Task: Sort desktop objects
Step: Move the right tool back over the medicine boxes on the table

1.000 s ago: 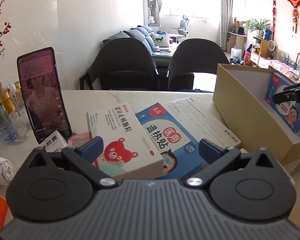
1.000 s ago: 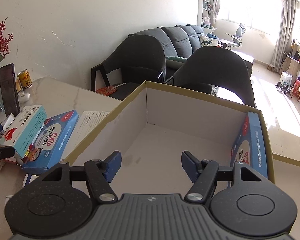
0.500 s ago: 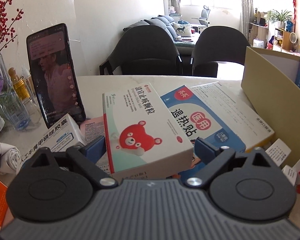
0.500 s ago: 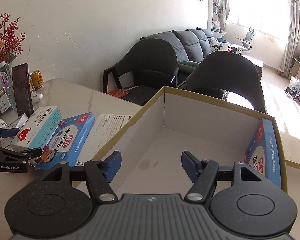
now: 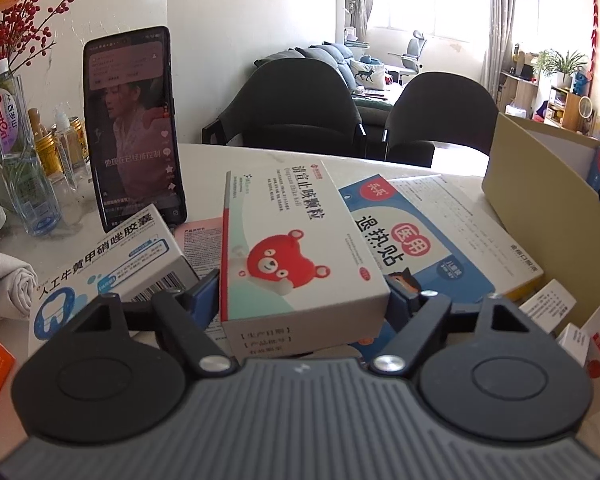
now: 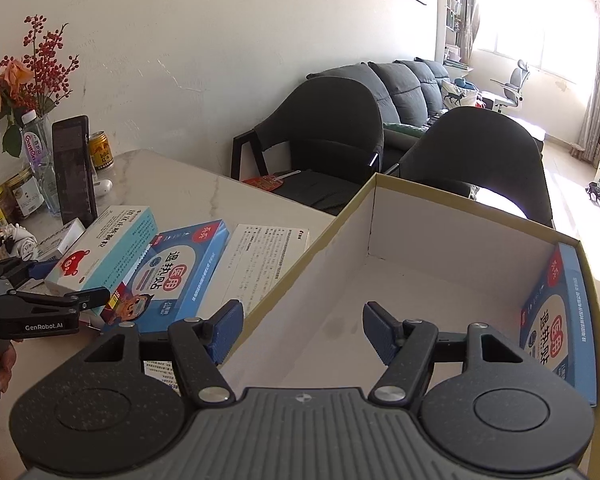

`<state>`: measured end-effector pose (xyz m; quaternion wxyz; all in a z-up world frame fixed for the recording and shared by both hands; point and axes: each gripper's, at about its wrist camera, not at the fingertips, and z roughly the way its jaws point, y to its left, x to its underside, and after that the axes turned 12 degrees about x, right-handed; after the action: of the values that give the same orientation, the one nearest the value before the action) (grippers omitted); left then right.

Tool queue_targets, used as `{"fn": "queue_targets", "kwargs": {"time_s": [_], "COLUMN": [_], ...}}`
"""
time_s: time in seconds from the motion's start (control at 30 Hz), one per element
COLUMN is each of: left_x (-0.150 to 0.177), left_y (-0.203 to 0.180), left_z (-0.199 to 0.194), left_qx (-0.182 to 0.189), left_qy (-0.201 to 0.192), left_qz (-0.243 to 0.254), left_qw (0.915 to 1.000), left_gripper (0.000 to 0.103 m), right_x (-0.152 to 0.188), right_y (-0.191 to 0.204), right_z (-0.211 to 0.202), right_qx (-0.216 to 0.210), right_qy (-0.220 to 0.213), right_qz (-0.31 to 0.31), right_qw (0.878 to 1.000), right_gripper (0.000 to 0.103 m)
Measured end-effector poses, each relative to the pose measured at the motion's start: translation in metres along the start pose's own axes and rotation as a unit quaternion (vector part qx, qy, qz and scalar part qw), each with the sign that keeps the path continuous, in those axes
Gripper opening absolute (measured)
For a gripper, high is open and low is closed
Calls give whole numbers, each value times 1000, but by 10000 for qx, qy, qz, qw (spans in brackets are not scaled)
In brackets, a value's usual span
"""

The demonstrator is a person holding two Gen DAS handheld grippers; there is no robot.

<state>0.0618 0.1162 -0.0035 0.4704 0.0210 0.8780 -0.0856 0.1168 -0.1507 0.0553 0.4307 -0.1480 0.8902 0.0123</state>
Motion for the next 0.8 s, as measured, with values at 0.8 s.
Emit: {"fn": "queue_targets", "kwargs": {"time_s": [0.8], "left_x": [24], "left_y": [19], "left_z": [-38], "left_qx": [1068], "left_qy": [-580], "left_qz": [-1152], "left_qw": [9859], "left_gripper": [77], "right_x": [-12], "right_y": [72], "right_z": [-4], "right_qx": [-1720], "right_qy": [326], "right_qz": [593], "right_qw": [9828], "right_gripper": [69]}}
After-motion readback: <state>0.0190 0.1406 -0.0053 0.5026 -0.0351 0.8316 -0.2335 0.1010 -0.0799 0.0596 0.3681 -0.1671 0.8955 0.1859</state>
